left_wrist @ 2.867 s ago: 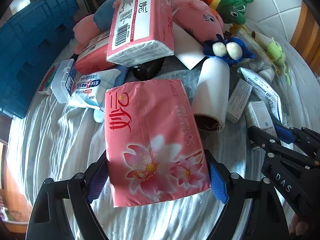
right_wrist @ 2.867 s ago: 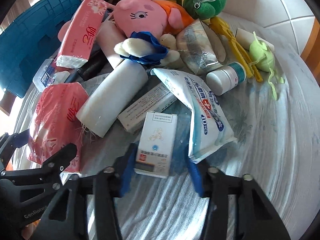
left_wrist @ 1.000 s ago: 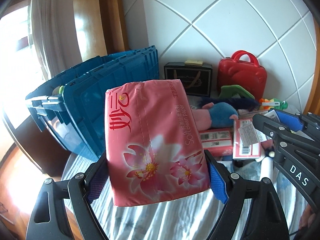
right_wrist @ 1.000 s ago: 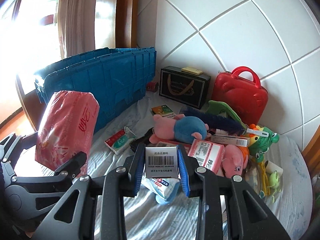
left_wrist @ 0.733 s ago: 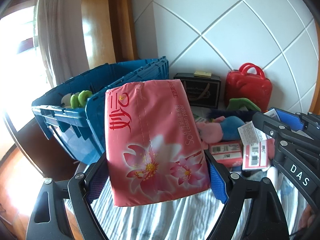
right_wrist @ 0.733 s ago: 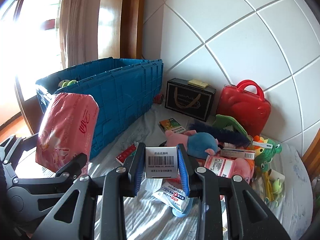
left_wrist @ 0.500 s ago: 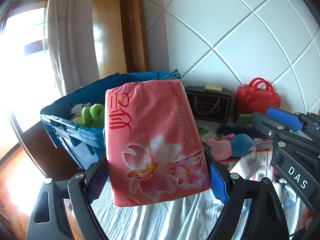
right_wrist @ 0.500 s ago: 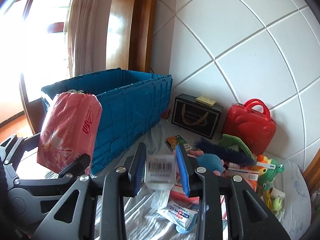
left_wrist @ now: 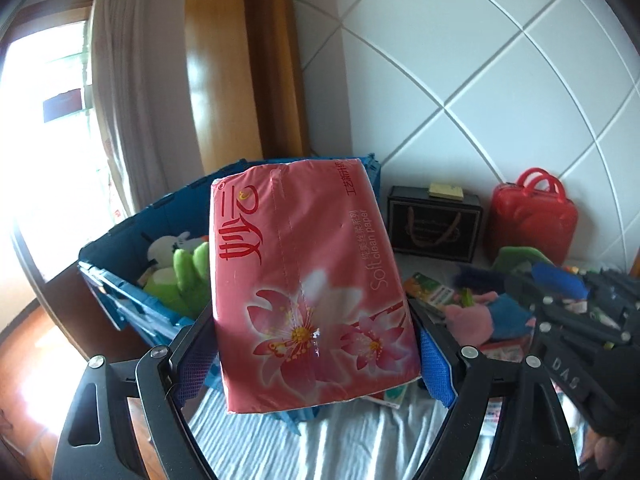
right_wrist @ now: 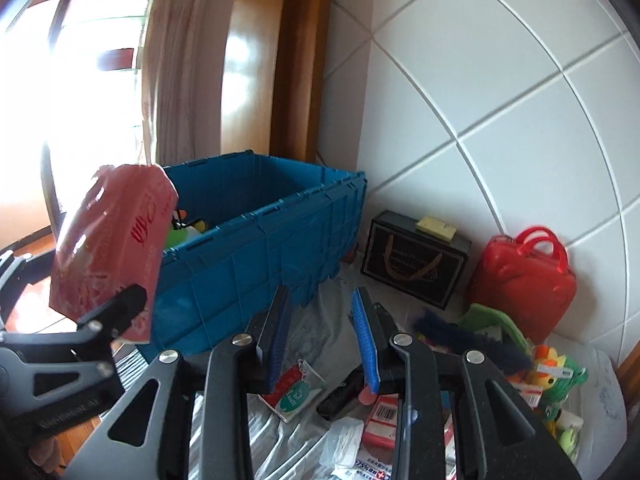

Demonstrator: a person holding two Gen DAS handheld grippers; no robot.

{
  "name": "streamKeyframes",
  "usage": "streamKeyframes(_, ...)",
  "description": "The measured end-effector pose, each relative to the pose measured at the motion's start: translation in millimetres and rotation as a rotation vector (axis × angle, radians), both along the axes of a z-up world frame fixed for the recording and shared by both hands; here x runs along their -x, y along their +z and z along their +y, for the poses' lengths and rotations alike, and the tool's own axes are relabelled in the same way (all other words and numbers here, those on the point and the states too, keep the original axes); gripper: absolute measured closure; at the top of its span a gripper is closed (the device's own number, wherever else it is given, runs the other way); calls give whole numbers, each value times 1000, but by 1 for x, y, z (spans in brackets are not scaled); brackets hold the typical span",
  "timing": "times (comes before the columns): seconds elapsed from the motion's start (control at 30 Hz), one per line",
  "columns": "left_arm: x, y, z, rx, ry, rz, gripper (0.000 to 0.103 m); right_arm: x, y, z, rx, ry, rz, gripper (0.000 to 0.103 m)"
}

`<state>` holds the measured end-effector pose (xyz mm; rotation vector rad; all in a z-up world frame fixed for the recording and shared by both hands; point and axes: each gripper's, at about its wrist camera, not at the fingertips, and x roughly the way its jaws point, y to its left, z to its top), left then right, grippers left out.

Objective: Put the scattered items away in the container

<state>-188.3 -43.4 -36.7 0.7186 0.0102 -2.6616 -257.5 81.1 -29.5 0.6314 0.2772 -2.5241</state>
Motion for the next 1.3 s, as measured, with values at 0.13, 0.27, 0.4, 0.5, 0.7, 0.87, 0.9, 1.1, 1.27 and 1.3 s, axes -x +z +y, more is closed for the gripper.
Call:
streamKeyframes(0.13, 10, -34, 22, -38, -115, -78, 17, 11, -59, 29, -28, -120, -155, 72)
streamKeyframes(0.27, 0, -89, 55, -79, -125, -181, 17, -2, -121, 68, -55, -165, -302, 72)
streamKeyframes(0.4, -24, -149, 87, -101, -111, -316, 17, -27, -176, 97, -99, -137, -414, 72)
streamKeyframes(0.5, -44, -184, 105, -122, -103, -390, 17, -53, -206, 117, -123, -118, -475, 70)
streamKeyframes(0.7, -75, -234, 122, -110, -109, -453, 17, -92, -247, 139, -138, -104, -507, 23)
streamKeyframes(0.87, -88, -264, 128, -127, -94, -452, 17, -111, -284, 135, -228, -92, -486, 48)
streamKeyframes(0.9, -88, -261, 128, -123, -95, -445, 17, -114, -289, 132, -248, -89, -481, 64)
streamKeyframes(1.1, -85, -246, 133, -97, -98, -399, 17, -120, -280, 136, -196, -104, -418, 68)
streamKeyframes(1.27, -79, -221, 132, -77, -92, -356, 17, -115, -242, 130, -169, -107, -352, 68)
streamKeyframes(1.3, -77, -212, 130, -74, -89, -346, 17, -111, -233, 128, -164, -106, -339, 68)
